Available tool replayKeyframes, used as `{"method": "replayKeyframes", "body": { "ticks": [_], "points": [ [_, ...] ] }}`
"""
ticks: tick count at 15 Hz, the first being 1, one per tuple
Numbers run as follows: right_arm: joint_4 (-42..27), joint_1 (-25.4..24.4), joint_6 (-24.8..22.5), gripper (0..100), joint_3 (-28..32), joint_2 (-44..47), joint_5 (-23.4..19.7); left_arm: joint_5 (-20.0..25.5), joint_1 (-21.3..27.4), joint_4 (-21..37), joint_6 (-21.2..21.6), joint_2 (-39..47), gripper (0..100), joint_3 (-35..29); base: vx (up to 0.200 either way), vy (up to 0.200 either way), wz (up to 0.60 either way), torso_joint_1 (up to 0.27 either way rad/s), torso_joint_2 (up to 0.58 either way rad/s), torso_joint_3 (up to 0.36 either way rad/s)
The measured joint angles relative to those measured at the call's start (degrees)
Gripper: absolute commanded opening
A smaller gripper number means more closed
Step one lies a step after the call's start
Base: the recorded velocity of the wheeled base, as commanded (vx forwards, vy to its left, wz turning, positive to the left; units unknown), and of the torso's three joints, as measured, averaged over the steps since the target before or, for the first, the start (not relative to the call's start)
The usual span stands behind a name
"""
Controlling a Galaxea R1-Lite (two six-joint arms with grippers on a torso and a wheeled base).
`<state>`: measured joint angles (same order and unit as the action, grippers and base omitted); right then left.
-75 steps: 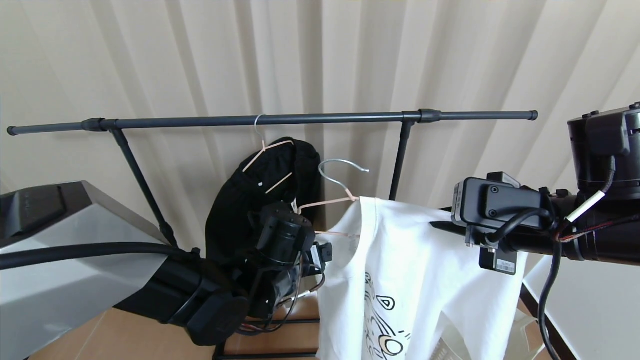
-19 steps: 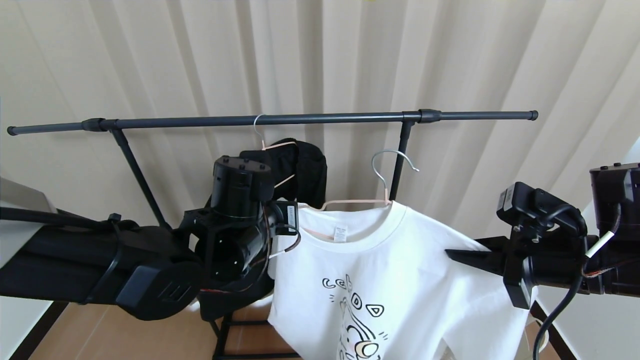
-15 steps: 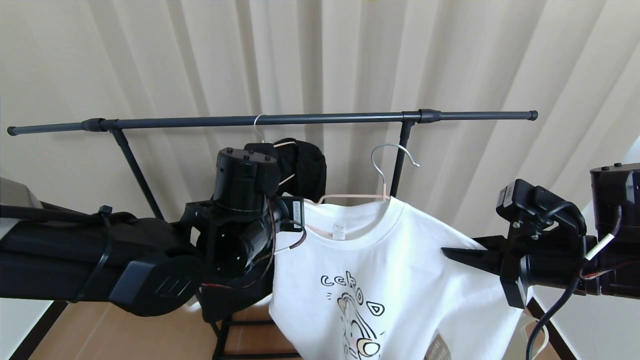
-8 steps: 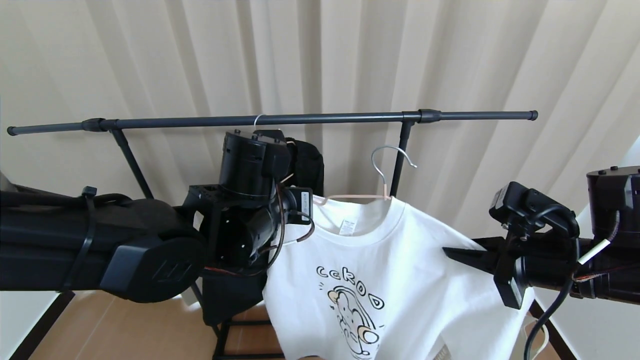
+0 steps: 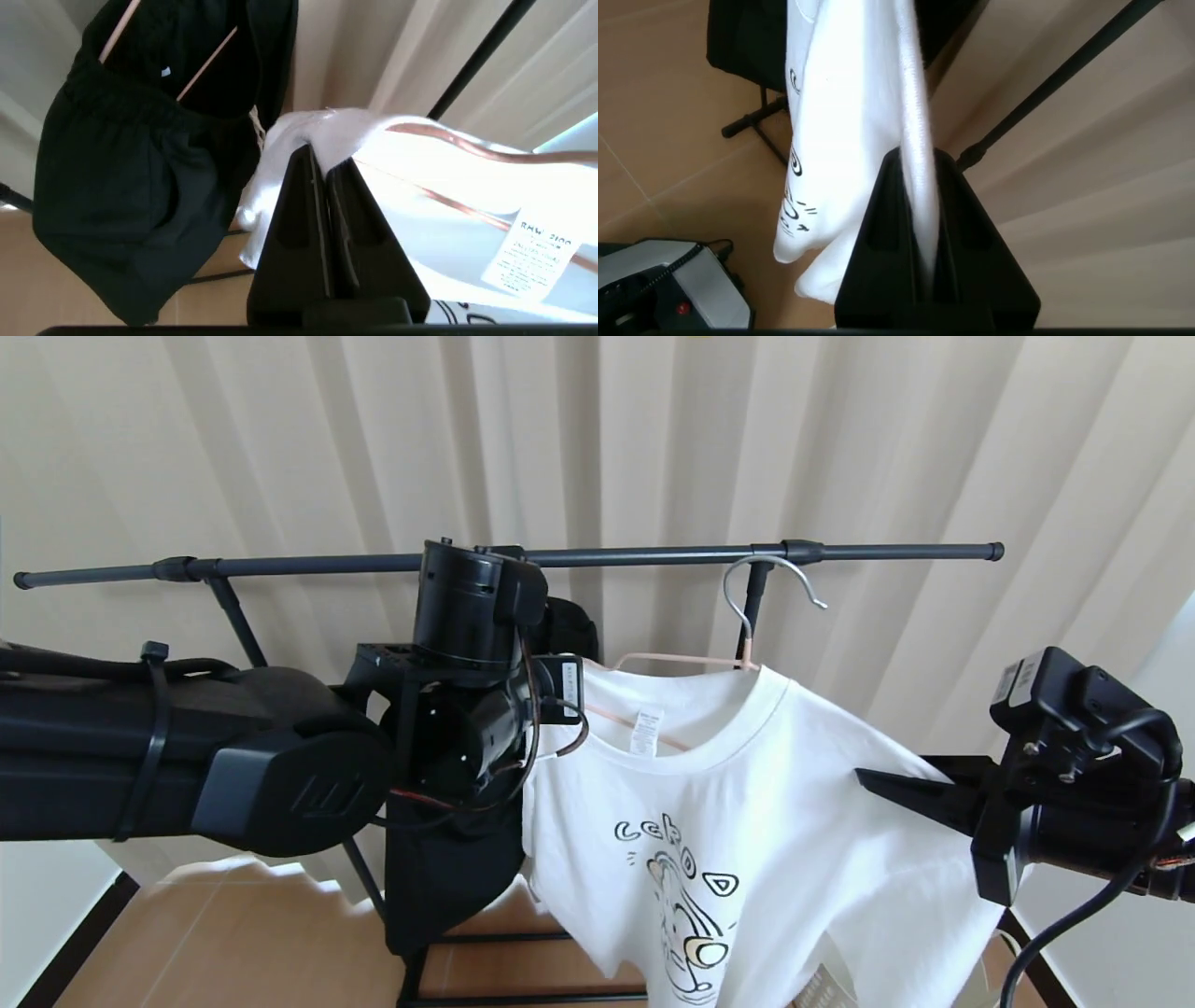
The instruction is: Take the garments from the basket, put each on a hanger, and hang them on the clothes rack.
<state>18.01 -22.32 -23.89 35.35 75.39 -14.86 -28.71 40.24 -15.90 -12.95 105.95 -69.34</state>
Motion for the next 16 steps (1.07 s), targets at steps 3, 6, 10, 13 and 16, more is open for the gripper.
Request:
{"method": "replayKeyframes", "body": {
  "ticks": [3,6,10,13,16],
  "points": [
    [0.17,-1.32,0.02,0,-0.84,-1.19,-0.24,-0.11,0.00,0.02,0.06,0.78,0,-1.35,0.000,0.000,0.00,0.000,0.00,0.000],
    [0.02,-1.90,0.11,0,-0.99,-1.16,-1.94,0.09,0.35,0.05,0.37,0.39,0,-1.39,0.000,0.000,0.00,0.000,0.00,0.000],
    [0.57,-1.96,2.47,0,-0.79,1.29,-2.21,0.93,2.17,0.52,0.83,-2.40,0,-0.50,0.000,0.000,0.00,0.000,0.00,0.000],
    [3.64,-1.93,3.45,0,-0.84,3.58,-2.93,1.05,4.49,1.29,0.90,-4.63,0,0.84,0.000,0.000,0.00,0.000,0.00,0.000],
    [5.56,-1.93,4.74,0,-1.76,5.46,-3.10,1.15,6.03,1.29,0.85,-6.10,0,1.68,0.000,0.000,0.00,0.000,0.00,0.000]
  ]
}}
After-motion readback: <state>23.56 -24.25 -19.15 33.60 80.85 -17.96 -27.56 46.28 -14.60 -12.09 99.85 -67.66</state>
